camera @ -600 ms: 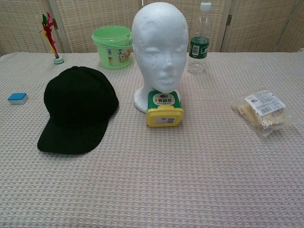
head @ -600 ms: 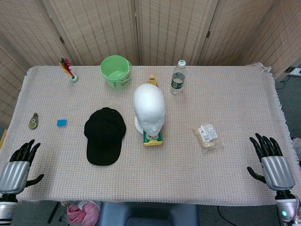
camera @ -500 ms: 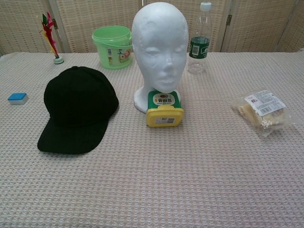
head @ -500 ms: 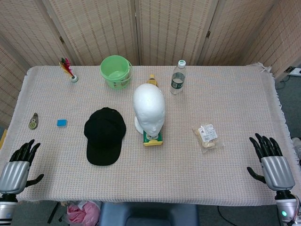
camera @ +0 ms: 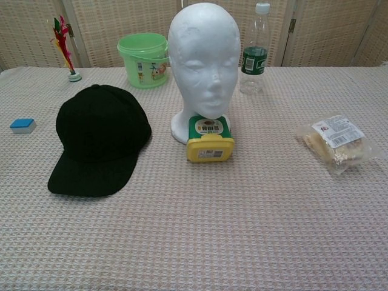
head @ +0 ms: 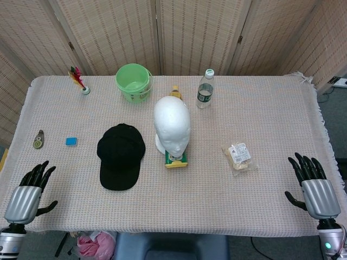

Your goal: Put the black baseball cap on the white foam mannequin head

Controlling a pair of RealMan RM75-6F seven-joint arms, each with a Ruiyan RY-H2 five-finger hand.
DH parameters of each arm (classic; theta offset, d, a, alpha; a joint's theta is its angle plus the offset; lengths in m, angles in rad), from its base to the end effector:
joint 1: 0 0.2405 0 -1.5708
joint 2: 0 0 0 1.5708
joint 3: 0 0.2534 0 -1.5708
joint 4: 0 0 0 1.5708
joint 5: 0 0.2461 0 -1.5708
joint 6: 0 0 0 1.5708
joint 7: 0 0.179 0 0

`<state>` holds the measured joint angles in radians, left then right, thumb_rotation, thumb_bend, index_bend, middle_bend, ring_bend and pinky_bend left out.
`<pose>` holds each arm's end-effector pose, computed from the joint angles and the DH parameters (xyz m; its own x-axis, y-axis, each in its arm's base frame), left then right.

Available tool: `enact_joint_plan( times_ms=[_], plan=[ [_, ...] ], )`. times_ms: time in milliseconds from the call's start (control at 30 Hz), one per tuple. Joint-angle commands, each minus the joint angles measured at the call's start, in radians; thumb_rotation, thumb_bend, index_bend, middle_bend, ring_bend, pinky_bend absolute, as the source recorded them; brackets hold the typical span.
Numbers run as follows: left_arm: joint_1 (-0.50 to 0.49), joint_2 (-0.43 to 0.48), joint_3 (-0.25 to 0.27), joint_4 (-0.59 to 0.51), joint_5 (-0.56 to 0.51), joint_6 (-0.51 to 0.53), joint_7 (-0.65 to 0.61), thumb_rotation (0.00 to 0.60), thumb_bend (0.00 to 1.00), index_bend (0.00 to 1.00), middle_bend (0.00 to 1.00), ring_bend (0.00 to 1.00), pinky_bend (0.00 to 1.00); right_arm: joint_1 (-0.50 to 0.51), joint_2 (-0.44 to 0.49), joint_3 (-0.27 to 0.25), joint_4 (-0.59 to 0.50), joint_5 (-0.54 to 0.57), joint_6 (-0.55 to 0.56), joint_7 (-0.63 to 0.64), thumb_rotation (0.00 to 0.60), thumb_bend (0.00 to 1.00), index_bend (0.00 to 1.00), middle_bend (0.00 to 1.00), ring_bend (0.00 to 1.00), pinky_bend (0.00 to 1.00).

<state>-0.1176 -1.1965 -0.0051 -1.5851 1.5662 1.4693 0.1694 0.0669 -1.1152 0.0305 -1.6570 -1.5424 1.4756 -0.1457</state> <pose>-0.3060 0.2168 0.0870 0.5107 0.0360 0.8590 0.8561 -0.1130 -0.5043 -0.3117 -0.2073 0.1134 0.4930 -0.0349 0.8693 -0.8698 -0.0422 0.4916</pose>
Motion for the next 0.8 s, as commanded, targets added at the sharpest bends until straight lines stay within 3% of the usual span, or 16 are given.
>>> enact_joint_plan(
  times_ms=[33, 267, 433, 800],
  plan=[
    [-0.003, -0.06, 0.002, 0.053, 0.033, 0.027, 0.016, 0.6, 0.18, 0.2, 0.02, 0.07, 0.26, 0.007, -0.001, 0.002, 0.001, -0.002, -0.008, 0.004, 0.6, 0.16, 0.0, 0.0, 0.0, 0.0],
    [-0.006, -0.172, 0.012, 0.101, 0.117, 0.084, 0.063, 0.6, 0.18, 0.26, 0.16, 0.19, 0.38, 0.009, 0.011, 0.001, 0.004, -0.008, -0.008, 0.035, 0.6, 0.17, 0.0, 0.0, 0.0, 0.0],
    [-0.016, -0.242, 0.021, 0.131, 0.175, 0.098, 0.123, 0.6, 0.18, 0.27, 0.22, 0.2, 0.39, 0.007, 0.017, -0.001, 0.003, -0.015, -0.001, 0.05, 0.6, 0.17, 0.0, 0.0, 0.0, 0.0],
    [-0.052, -0.337, -0.001, 0.152, 0.123, 0.013, 0.209, 0.6, 0.18, 0.32, 0.25, 0.22, 0.41, 0.005, 0.026, -0.002, 0.003, -0.021, 0.005, 0.071, 0.6, 0.17, 0.0, 0.0, 0.0, 0.0]
  ],
)
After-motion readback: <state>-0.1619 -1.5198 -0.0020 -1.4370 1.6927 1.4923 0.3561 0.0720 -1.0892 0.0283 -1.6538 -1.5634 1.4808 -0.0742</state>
